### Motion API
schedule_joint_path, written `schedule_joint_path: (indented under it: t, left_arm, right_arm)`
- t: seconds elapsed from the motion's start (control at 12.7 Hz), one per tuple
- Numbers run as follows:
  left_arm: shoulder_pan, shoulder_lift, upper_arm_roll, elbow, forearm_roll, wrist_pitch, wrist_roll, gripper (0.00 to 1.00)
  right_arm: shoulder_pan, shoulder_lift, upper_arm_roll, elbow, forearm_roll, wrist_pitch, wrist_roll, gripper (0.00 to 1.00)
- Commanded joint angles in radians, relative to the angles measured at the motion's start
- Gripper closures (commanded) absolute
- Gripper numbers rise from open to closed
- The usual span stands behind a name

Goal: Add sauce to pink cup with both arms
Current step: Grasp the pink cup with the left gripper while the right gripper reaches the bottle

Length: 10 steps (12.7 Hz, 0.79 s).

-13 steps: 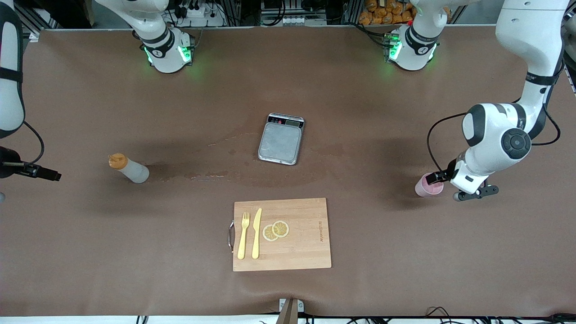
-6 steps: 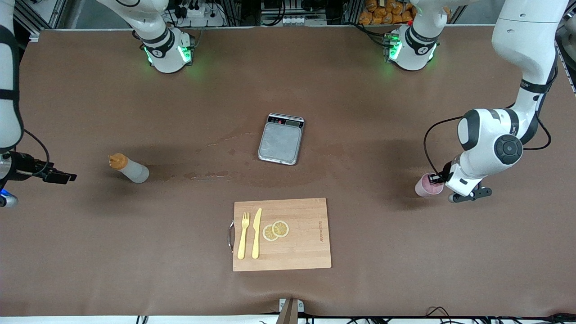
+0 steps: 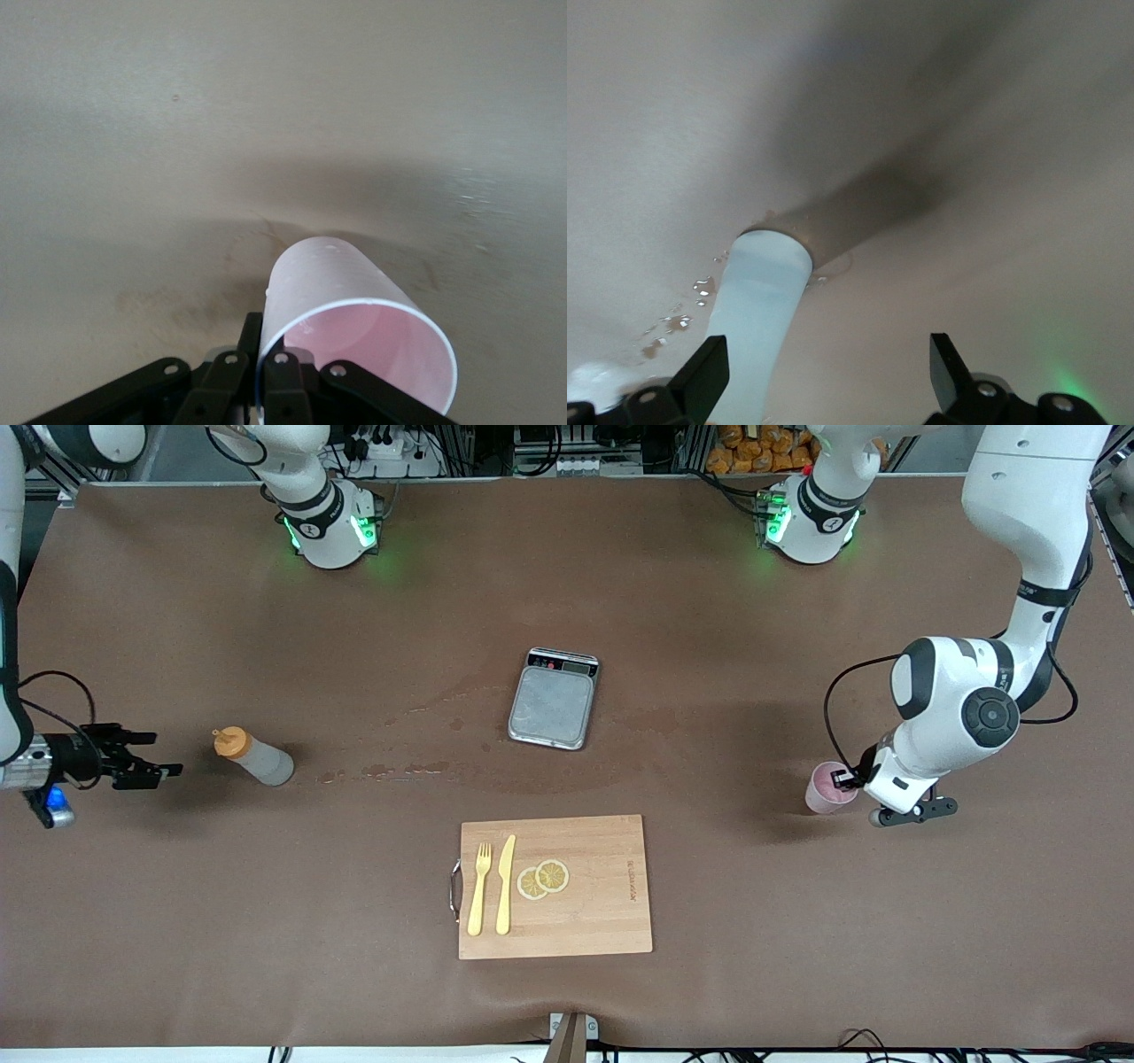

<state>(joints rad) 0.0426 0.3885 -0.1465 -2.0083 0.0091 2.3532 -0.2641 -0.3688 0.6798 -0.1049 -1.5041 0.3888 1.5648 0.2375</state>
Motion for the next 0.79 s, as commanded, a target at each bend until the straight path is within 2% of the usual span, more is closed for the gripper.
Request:
schedule_joint_path:
  t: [0.0,0.32,0.47,0.71]
  left_arm:
    - [-0.003,-0.083,-0.069,0.055,0.002,-0.173,-0.093,1.0]
    - [-0.004,-0.1,-0.246,0.163,0.012,-0.322,-0.282,1.0]
    - [-0.019,-0.086,-0.319,0.21,0.011,-0.325,-0.355,1.0]
    - [-0.137,-0.034,-0.337,0.27,0.011,-0.324,-0.53,1.0]
  right_arm:
    - [-0.027,0.067,0.016,0.059,0.088,-0.055,0.14,0.0]
    - [-0.058,0.135,0.017,0.059,0.211,-0.078,0.189,0.0]
    - [-0.084,0.171,0.017,0.059,0.266,-0.078,0.19,0.0]
    - [-0.098,0.201,0.021,0.056,0.294,-0.089,0.191,0.0]
